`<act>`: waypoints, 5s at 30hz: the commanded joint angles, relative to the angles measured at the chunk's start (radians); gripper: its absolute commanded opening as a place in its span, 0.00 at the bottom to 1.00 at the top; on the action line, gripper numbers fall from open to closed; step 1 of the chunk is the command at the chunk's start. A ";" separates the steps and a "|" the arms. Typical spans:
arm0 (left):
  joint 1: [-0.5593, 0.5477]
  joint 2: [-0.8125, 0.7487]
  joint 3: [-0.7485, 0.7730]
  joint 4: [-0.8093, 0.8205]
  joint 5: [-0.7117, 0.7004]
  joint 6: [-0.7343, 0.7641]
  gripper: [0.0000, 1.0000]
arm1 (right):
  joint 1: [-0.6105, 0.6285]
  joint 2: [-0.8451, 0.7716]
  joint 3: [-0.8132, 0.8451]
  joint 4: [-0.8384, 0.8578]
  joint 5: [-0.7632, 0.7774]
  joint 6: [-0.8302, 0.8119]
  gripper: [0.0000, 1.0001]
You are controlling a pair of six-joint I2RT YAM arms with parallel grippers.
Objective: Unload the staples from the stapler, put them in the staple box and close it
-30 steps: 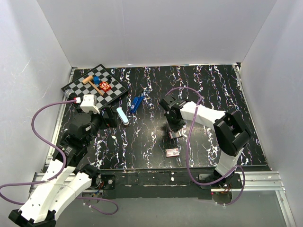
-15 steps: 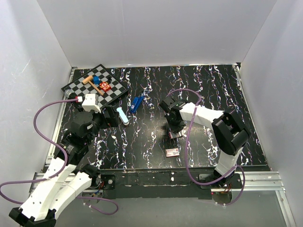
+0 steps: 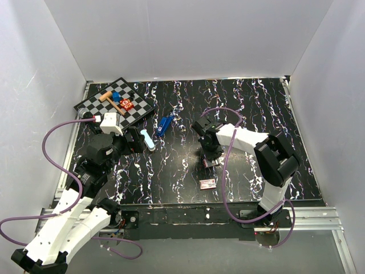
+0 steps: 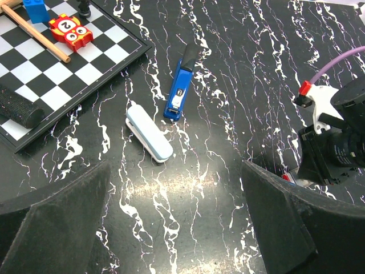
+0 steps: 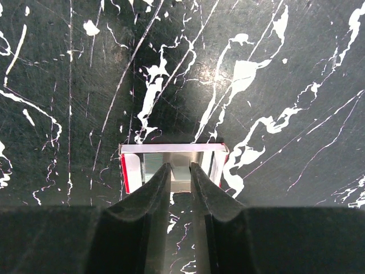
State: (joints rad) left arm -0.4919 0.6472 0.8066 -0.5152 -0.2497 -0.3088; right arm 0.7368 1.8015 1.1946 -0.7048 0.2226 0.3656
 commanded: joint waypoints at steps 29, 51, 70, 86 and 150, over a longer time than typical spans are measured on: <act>0.004 0.132 0.006 0.037 0.311 -0.006 0.92 | -0.062 -0.186 -0.092 0.022 0.037 0.019 0.35; -0.286 0.321 -0.060 0.073 0.291 -0.213 0.88 | -0.007 -0.424 -0.300 0.004 -0.104 0.122 0.34; -0.404 0.563 -0.058 0.070 0.334 -0.277 0.59 | 0.136 -0.507 -0.492 0.019 -0.144 0.263 0.23; -0.401 0.490 -0.110 0.070 0.300 -0.296 0.70 | 0.230 -0.381 -0.434 0.057 -0.140 0.237 0.31; -0.379 0.485 -0.095 0.113 0.187 -0.285 0.04 | -0.119 -0.260 -0.099 -0.010 -0.052 -0.016 0.36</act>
State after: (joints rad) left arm -0.8875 1.1122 0.6895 -0.4644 -0.0856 -0.6029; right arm 0.6449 1.5234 1.0908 -0.7326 0.1768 0.3794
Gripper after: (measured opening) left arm 0.074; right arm 0.369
